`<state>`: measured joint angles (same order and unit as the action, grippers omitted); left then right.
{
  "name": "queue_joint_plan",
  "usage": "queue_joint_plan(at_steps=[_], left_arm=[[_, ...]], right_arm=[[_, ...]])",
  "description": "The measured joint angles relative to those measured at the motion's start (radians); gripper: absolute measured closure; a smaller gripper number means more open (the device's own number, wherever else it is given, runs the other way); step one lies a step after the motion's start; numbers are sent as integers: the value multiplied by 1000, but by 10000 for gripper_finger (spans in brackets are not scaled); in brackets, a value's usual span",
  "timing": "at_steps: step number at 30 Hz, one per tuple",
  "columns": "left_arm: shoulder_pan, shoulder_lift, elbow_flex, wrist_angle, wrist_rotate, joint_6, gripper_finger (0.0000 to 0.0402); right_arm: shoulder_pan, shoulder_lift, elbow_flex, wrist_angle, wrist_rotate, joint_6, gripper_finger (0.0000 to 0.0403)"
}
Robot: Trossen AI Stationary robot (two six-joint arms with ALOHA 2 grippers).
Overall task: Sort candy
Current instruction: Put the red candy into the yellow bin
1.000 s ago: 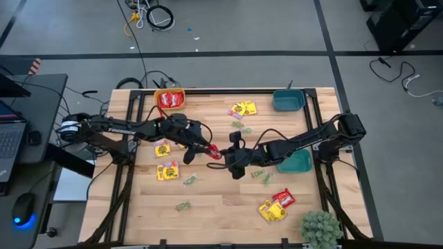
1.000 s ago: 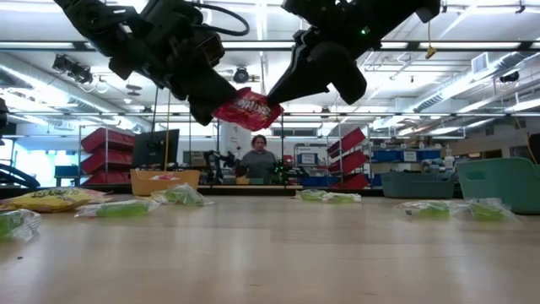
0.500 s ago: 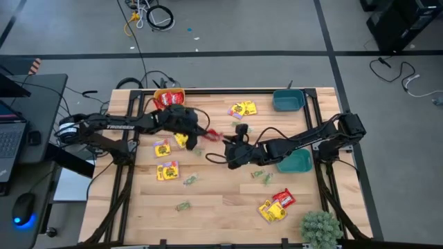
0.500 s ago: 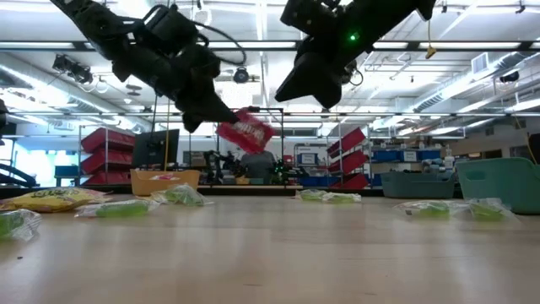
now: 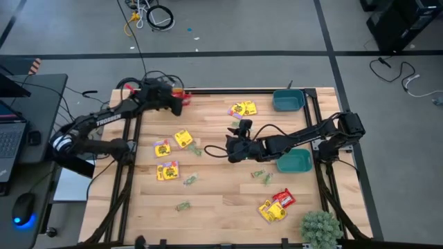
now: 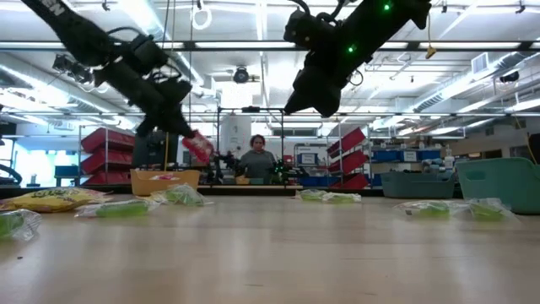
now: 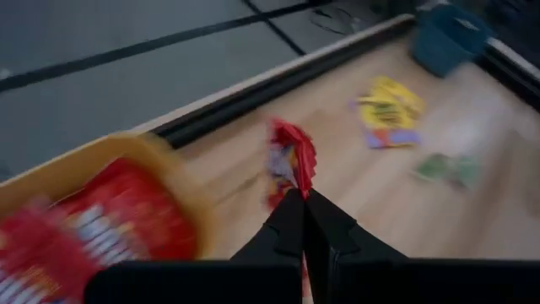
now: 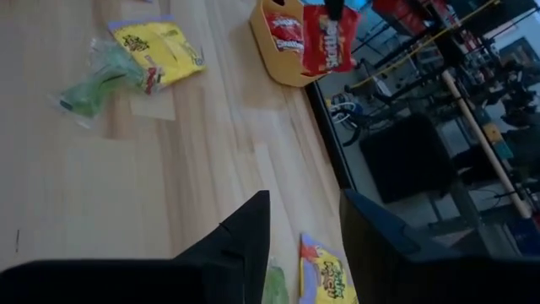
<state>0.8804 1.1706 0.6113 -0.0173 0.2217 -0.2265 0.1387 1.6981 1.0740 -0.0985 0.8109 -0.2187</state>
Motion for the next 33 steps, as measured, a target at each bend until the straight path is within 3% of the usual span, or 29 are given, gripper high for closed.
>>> queue_joint_plan(at_steps=[9,18,23,27,33], left_arm=[[192,0,-159,213,59,-77,401],[212,58,-185,273,67,-46,400],[212,127,-183,304,-13,-24,395],[211,155,-182,303,-15,115,374],[211,151,-181,364,-14,173,324]], right_arm=[[0,0,0,-14,-1,34,273],[-12,0,0,4,-56,35,273],[-16,0,0,4,-56,35,273],[-16,0,0,3,-56,33,273],[-16,0,0,1,-56,34,272]])
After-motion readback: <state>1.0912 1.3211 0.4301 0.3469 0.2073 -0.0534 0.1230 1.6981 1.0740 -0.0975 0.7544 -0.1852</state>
